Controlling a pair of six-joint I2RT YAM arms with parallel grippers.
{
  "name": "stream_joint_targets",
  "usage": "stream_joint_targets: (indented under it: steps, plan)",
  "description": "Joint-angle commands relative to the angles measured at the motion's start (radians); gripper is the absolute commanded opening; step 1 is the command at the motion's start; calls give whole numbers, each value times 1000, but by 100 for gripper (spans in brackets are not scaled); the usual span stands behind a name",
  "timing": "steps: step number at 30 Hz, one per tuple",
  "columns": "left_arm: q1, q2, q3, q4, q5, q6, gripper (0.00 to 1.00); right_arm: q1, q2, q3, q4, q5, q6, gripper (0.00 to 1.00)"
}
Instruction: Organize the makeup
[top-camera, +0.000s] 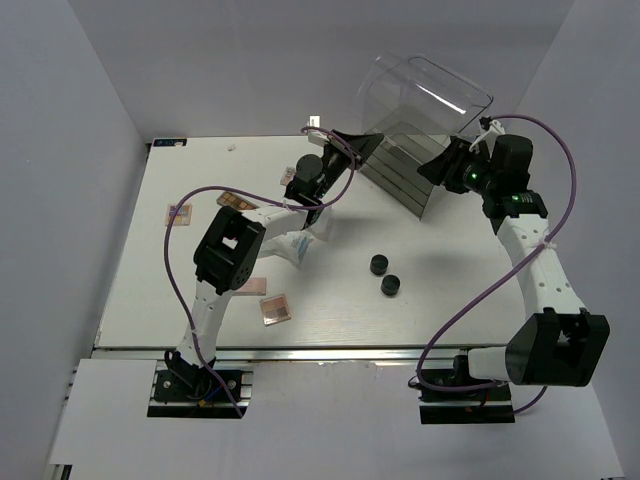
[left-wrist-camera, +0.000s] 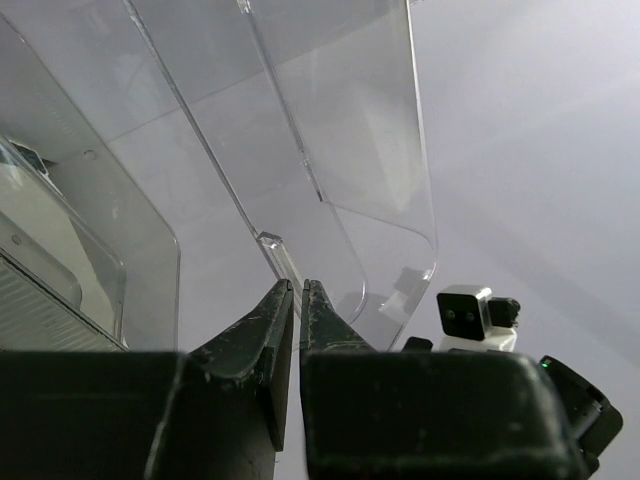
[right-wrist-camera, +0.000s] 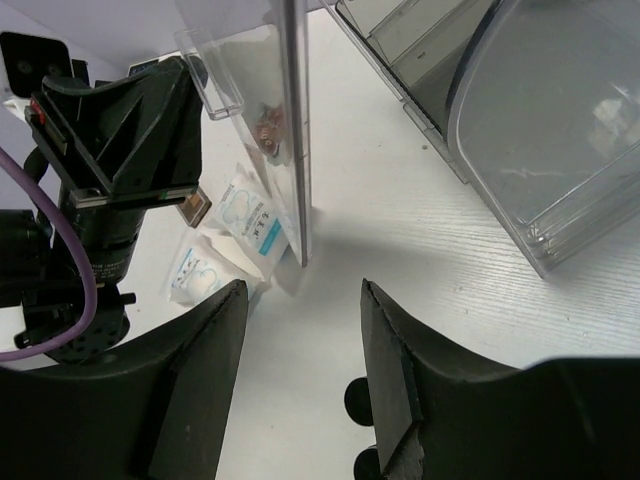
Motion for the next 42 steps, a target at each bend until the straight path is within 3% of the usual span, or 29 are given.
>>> stream_joint_targets:
  steps: [1,14,21,24,27,28,31,34,39,42]
  plan:
    - [5,-112,8,57,-13,0,11,-4,7,45,87,-27,27,54]
    - [4,-104,3,63,-15,-13,11,-4,8,4,269,-59,76,54]
    - [4,-109,-1,69,-16,-19,11,-7,39,-16,369,-77,91,46]
    - [4,-115,-3,69,-18,-19,11,-8,59,-13,393,-103,114,34]
    - [5,-129,-24,67,-26,-16,22,-8,59,-18,420,-114,130,29]
    - [5,-137,-50,67,-32,-16,33,-8,57,-21,430,-114,131,25]
    - [7,-190,-140,51,-76,18,50,-8,56,-21,440,-116,136,20]
    - [15,-288,-269,-6,-139,73,57,-8,51,-24,450,-116,144,20]
    - [22,-480,-451,-219,-228,158,58,-8,42,-33,464,-114,148,20]
    - [34,-540,-442,-612,-280,175,59,-7,42,-35,469,-116,163,19]
